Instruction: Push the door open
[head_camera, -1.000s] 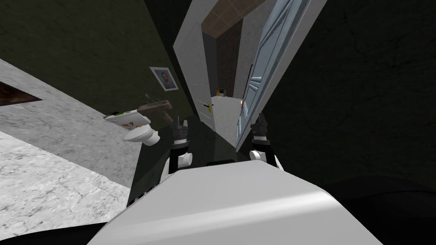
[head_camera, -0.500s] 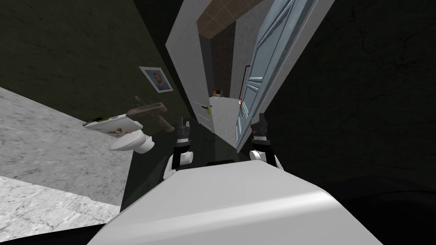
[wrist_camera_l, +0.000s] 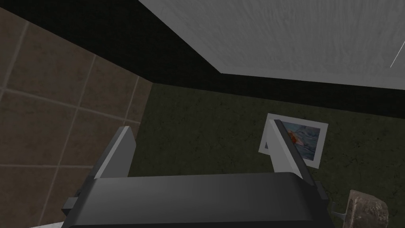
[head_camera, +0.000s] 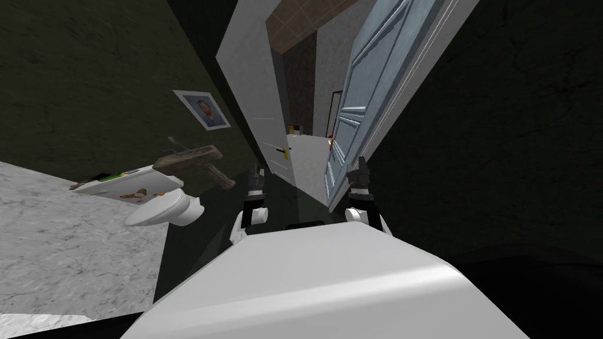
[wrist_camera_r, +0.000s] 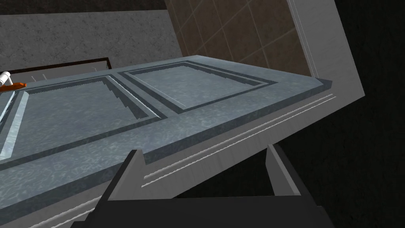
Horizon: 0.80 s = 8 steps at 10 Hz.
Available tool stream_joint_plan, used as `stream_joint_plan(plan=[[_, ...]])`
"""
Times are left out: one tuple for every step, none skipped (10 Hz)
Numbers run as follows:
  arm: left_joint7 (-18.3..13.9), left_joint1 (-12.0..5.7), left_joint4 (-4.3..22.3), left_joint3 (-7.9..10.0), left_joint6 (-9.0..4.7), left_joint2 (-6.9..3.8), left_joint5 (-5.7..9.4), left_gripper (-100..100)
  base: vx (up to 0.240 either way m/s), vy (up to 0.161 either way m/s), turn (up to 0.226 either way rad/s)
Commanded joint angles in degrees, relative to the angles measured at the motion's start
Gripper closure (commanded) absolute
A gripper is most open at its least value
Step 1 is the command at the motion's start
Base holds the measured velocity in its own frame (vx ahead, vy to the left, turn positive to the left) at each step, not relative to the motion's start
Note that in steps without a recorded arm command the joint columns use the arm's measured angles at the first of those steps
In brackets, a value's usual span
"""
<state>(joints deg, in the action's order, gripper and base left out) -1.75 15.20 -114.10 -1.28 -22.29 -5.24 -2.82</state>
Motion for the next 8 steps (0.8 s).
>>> stream_joint_plan(plan=[[0.4,-1.34,2.4,0.12,-0.08,0.02,0.12,-100,0.111,0.132,-0.139],[0.5,-1.90,3.4,0.23,-0.07,-0.07,0.23,-100,0.094,0.126,-0.110],[0.6,-2.46,4.4,0.34,-0.06,-0.16,0.34,-100,0.072,0.125,-0.122],[0.7,-3.02,5.4,0.46,-0.05,-0.24,0.45,-100,0.076,0.114,-0.134],[0.8,-3.58,6.4,0.57,-0.05,-0.33,0.56,-100,0.067,0.095,-0.112],[0.9,-4.14,7.4,0.68,-0.04,-0.42,0.68,-100,0.064,0.087,-0.101],[1.1,-5.33,9.6,0.92,-0.02,-0.52,0.91,-100,0.089,0.126,-0.183],[1.2,-5.92,10.7,1.04,-0.02,-0.57,1.03,-100,0.099,0.148,-0.184]])
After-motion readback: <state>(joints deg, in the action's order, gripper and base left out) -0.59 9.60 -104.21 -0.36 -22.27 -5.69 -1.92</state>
